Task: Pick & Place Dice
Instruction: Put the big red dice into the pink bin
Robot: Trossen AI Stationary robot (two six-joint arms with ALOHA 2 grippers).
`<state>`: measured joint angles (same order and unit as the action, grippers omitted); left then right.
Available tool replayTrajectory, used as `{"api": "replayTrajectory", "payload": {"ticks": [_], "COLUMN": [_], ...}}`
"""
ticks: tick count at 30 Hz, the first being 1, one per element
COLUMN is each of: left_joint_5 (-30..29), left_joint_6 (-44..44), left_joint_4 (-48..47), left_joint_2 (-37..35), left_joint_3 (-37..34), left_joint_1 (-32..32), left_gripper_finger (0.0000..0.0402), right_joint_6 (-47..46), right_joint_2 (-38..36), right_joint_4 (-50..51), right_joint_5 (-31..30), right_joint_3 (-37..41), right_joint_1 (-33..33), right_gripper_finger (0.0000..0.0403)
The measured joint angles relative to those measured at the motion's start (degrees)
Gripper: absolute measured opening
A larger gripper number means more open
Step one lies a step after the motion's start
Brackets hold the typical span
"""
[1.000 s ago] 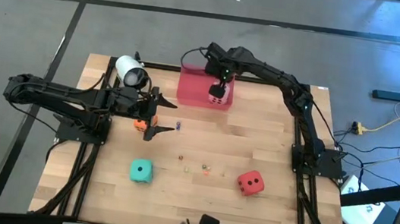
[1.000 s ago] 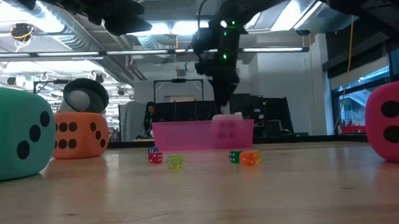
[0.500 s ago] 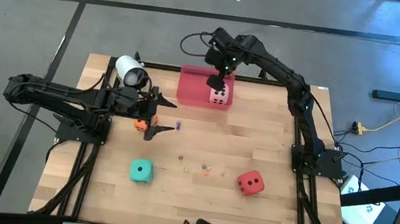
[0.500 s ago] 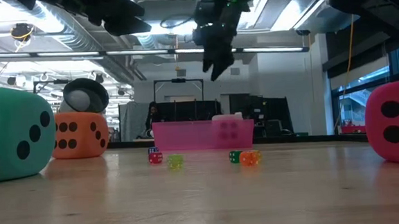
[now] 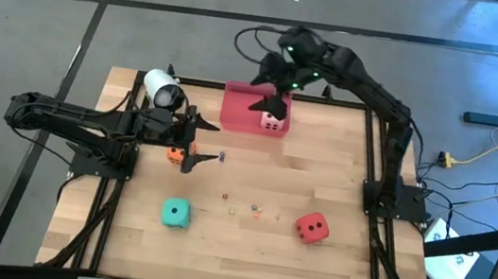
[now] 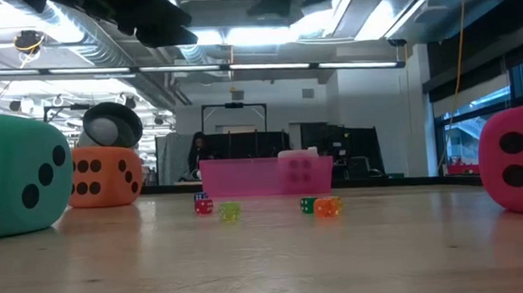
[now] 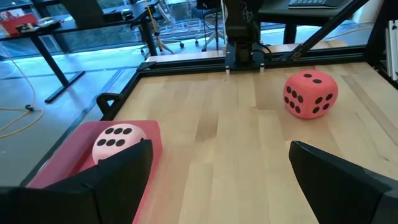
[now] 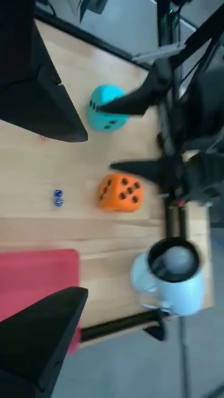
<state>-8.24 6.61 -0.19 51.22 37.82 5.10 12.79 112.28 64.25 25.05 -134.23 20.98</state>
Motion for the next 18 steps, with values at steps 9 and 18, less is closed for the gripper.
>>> {"api": "replayTrajectory", "payload": {"ticks": [9, 18], "left_joint_5": [-2.6, -2.7], "left_joint_6": [-1.0, -2.5], "left_joint_4": [0.7, 2.2], "left_joint_2": [0.0, 0.0], "left_joint_3": [0.0, 0.0], "left_joint_1": [0.0, 0.0], "left_gripper_finger": [0.0372, 0.0372], "right_joint_6": [0.5, -1.0], "right_joint_2": [-4.4, -4.8], "right_joint_4": [-3.2, -6.1], "right_joint_5": [0.1, 6.9], "right_joint_3": [0.0, 4.7], "right_joint_1": [-4.9, -6.9], "right_gripper_finger": [0.04, 0.04]}}
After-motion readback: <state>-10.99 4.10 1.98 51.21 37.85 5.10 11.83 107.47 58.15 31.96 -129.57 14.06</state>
